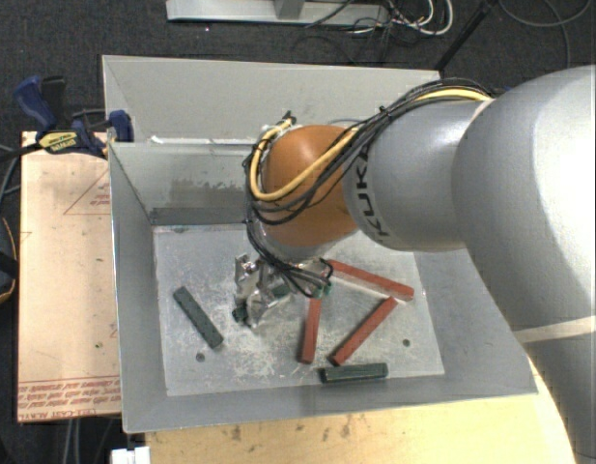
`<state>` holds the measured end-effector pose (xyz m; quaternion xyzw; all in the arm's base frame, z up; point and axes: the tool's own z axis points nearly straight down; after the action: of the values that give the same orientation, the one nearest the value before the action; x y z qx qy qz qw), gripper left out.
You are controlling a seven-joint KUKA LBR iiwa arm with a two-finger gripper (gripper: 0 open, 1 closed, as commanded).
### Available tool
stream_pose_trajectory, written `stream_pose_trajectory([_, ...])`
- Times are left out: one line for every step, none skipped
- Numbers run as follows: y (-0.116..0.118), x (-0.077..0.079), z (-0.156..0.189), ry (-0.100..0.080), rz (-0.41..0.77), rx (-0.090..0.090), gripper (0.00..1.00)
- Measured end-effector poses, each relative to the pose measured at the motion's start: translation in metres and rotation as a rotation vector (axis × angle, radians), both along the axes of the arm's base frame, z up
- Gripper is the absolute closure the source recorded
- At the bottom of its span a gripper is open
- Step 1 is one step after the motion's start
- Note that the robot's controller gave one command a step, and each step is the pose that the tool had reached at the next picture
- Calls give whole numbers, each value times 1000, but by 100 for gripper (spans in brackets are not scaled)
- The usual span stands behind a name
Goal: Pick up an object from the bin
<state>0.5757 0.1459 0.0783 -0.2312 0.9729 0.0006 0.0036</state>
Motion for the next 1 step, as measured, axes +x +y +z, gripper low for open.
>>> stream_pose_trajectory([0, -1, 3, 1, 0, 0, 100])
